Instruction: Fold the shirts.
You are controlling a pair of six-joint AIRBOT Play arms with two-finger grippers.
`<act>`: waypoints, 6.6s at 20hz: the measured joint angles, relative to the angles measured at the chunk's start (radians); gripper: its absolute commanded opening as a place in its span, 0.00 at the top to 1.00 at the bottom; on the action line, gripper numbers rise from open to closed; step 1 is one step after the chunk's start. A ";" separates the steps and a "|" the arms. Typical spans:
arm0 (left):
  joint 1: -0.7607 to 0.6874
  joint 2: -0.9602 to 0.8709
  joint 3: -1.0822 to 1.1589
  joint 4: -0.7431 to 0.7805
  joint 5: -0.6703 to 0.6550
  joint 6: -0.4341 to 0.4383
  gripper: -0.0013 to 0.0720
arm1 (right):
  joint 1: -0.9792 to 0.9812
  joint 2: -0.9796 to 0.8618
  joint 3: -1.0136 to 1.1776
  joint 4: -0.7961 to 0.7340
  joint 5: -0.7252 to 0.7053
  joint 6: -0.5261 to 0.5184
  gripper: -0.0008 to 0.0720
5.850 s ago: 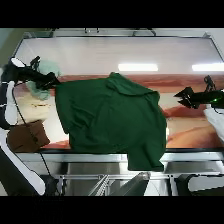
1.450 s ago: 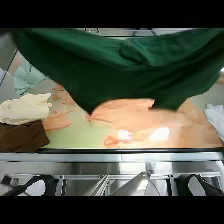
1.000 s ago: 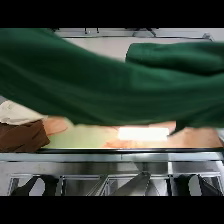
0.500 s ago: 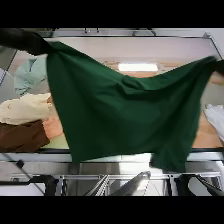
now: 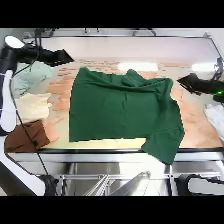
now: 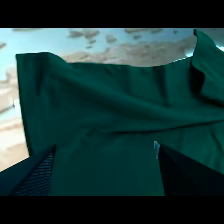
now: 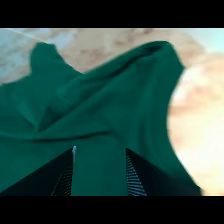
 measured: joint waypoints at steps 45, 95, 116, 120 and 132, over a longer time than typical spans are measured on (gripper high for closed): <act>-0.121 0.315 -1.112 0.097 -0.098 -0.114 0.96 | -0.236 -0.105 -0.308 -0.325 0.435 0.013 0.96; 0.211 -0.361 -0.026 -0.401 -0.279 0.042 0.96 | 0.053 -0.398 0.180 0.376 0.175 -0.250 0.96; 0.286 -0.056 -0.327 0.026 -0.403 -0.097 0.41 | -0.100 -0.109 -0.090 -0.183 0.379 0.127 0.39; 0.300 0.044 -0.473 -0.028 -0.405 -0.034 0.46 | -0.058 -0.014 -0.316 -0.202 0.315 0.110 0.39; 0.396 0.293 -0.642 0.134 -0.452 -0.106 0.00 | 0.248 -0.005 -0.434 -0.076 0.096 0.072 0.96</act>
